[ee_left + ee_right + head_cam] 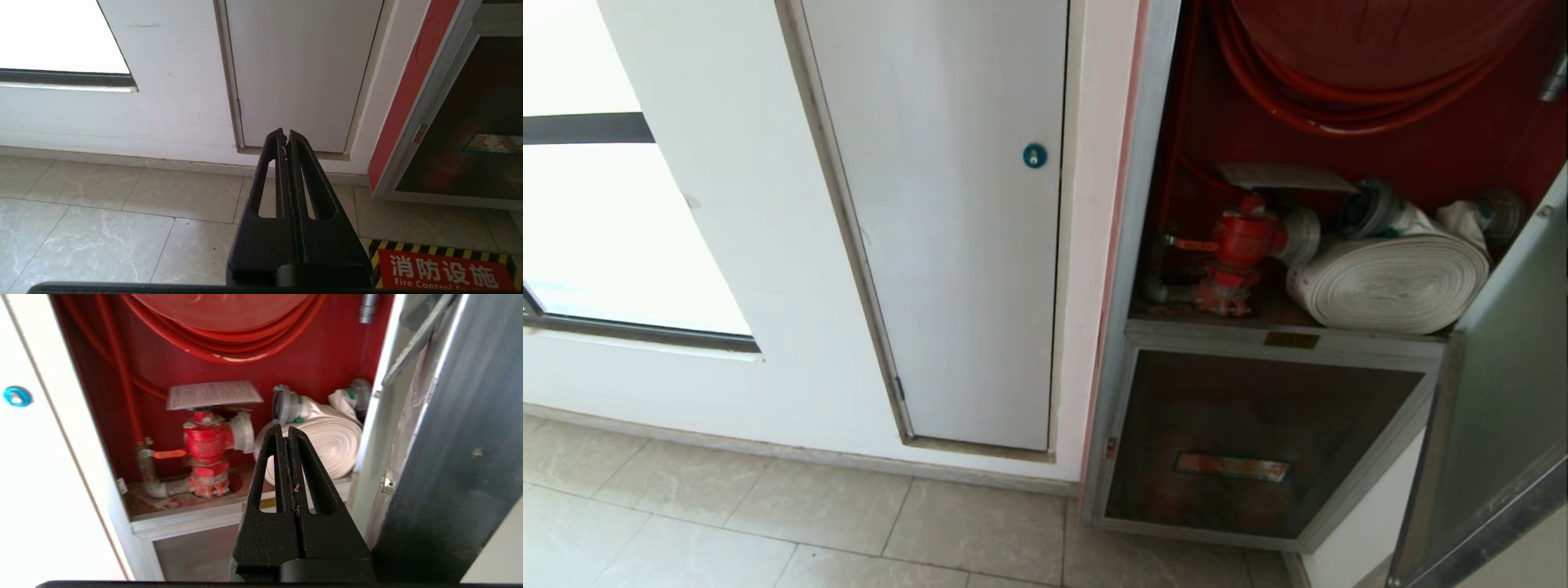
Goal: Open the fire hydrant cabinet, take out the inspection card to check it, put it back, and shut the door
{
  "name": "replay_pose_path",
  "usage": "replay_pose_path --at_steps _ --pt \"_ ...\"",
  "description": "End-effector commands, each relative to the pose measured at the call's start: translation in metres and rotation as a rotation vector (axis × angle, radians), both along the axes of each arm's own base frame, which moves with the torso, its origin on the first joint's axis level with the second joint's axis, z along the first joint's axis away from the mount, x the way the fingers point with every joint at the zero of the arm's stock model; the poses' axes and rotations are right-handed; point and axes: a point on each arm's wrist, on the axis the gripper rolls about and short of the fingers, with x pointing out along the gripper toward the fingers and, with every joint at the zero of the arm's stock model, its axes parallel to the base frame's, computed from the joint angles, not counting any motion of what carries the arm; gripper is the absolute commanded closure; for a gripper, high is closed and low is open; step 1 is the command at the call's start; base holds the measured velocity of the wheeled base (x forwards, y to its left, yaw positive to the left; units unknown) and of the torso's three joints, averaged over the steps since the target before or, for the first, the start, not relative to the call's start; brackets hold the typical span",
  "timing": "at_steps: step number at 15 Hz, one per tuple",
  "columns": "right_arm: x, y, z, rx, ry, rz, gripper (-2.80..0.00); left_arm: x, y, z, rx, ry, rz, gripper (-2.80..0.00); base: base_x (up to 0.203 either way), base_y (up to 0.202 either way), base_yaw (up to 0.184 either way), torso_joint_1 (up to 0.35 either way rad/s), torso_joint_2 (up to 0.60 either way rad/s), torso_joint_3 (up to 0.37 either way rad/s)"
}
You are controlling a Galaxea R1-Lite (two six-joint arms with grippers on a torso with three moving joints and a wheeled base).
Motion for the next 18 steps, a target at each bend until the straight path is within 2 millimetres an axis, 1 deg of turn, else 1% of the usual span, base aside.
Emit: replay_pose_path --at_steps 1,8,18 --pt "0.0016 -0.0024 -0.0001 0.002 0.0 -0.027 0.0 0.0001 0.0 0.0 0.001 0.001 0.0 0.0 0.0 0.0 0.0 0.0 0.0 0.0" --pt "0.0004 -0.0038 -0.0053 -0.004 0.008 -0.027 0.0 0.0001 0.0 0.0 0.001 0.001 0.0 0.0 0.0 0.0 0.0 0.0 0.0 0.0" --pt "-0.004 -0.01 -0.0037 0.006 -0.006 -0.053 0.0 0.0001 0.0 0.0 0.001 0.001 0.0 0.0 0.0 0.0 0.0 0.0 0.0 0.0"
